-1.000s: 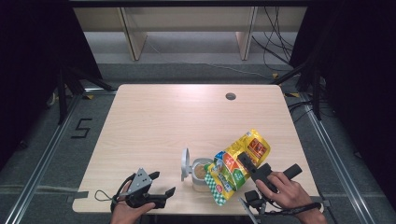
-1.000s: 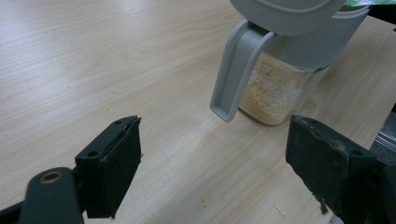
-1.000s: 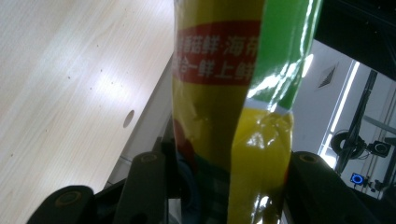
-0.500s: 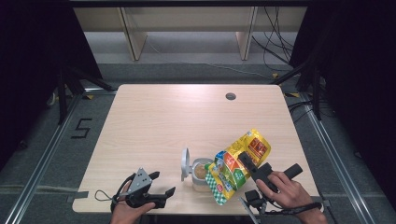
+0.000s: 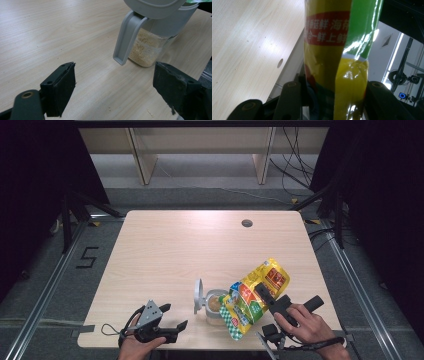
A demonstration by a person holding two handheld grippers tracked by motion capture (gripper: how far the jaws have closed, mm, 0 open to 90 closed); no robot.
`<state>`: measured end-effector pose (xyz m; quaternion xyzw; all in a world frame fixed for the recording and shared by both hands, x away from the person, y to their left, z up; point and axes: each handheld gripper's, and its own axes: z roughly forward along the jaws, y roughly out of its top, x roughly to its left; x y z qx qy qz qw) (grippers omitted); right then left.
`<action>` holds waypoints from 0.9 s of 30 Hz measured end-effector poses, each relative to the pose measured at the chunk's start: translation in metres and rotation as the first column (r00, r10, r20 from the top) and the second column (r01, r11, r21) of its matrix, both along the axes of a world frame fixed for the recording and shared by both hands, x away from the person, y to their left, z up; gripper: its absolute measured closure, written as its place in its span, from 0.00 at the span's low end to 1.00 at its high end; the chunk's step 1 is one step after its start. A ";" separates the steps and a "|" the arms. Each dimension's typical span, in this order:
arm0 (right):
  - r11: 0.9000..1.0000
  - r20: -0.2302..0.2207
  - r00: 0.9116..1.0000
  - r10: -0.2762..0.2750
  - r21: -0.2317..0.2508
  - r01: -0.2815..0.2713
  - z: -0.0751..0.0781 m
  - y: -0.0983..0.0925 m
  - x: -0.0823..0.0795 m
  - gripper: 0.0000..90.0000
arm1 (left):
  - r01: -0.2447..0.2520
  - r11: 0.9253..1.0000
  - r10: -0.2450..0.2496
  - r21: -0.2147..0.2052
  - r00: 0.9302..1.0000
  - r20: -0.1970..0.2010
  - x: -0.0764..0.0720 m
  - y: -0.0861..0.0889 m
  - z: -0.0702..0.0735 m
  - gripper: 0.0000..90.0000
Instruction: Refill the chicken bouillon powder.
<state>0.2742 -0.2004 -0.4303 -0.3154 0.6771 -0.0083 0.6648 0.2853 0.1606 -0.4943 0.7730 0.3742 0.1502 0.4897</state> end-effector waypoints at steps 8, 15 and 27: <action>1.000 0.003 1.000 -0.001 0.009 0.001 0.000 -0.001 0.000 0.71 | 0.002 1.000 -0.002 0.001 1.000 0.000 0.000 0.000 0.000 0.20; 1.000 -0.001 1.000 -0.005 0.010 0.005 0.000 -0.001 0.001 0.71 | 0.001 1.000 -0.001 -0.001 1.000 -0.001 0.000 0.000 0.000 0.20; 1.000 0.002 1.000 -0.001 0.008 0.001 0.000 -0.001 0.000 0.71 | 0.006 1.000 -0.006 0.011 1.000 0.001 0.000 0.000 0.000 0.20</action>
